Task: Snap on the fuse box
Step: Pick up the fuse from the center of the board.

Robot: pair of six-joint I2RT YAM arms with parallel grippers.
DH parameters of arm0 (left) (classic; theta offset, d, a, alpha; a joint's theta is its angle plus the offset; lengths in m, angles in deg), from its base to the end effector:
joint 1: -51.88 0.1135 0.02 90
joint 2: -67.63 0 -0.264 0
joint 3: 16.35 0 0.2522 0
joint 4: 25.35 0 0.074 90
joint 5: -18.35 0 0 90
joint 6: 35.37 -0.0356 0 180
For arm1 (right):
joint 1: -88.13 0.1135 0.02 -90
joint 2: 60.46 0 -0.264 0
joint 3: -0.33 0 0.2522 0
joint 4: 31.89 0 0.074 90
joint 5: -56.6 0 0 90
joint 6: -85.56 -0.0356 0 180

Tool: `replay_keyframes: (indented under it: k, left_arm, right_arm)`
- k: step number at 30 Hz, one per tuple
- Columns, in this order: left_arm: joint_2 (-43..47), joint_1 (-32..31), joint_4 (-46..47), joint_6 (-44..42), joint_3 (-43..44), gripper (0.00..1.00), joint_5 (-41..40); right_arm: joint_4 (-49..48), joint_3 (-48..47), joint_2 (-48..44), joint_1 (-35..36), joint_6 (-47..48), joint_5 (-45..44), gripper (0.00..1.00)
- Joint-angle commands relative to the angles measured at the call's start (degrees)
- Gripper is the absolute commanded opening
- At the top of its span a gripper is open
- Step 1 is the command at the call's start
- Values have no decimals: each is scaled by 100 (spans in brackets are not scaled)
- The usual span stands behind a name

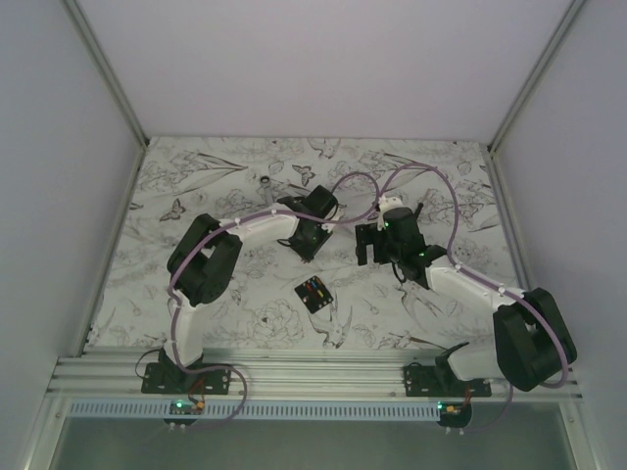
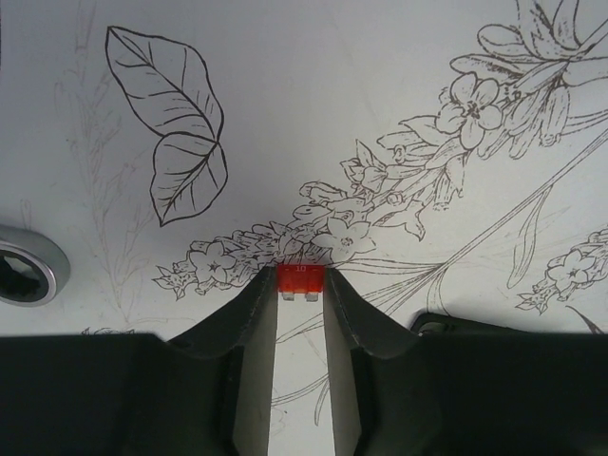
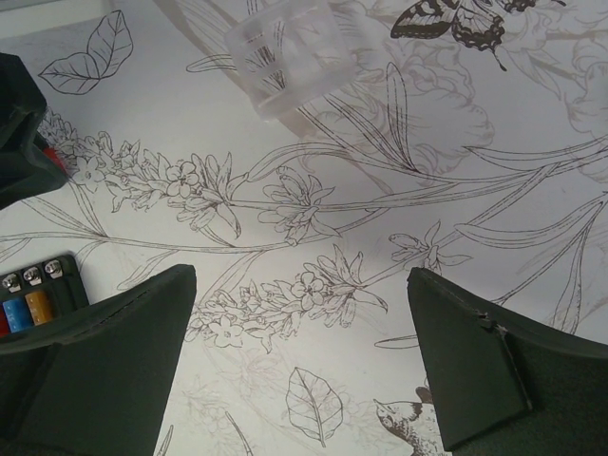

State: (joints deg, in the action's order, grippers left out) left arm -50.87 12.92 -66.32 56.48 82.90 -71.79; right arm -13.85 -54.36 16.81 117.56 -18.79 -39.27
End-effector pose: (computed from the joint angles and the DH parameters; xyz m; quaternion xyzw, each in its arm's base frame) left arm 0.3410 -0.2757 0.1672 0.3072 0.9163 -0.0885 0.2413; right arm 0.2437 0.1333 0.2029 -0.0979 0.9024 0.1124 0.4044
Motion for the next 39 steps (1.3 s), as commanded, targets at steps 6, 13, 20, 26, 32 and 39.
replay_keyframes:
  k: [6, 13, 20, 26, 32, 39]
  left_arm:
    - [-156, -37, -250, 771, -114, 19, -151]
    - [627, -37, -171, 1680, -239, 20, -654]
    - [1629, -40, -147, 2853, -506, 21, -941]
    - [2533, -95, 68, 3957, -988, 21, -1058]
    - [3377, -393, 473, 4639, -1582, 19, -1319]
    - [4056, -660, 760, 5138, -1995, 20, -1609]
  right_arm:
    - [-453, 128, -382, 52, -48, 446, 100]
    - [-1076, 434, -559, 107, -266, 1061, 99]
    - [-2222, 777, -615, 561, -738, 1454, 96]
    - [-3797, 1220, -635, 1082, -1166, 1437, 90]
    - [-5234, 1706, -561, 1422, -1445, 1322, 78]
    - [-5972, 1764, -455, 1786, -1391, 1245, 69]
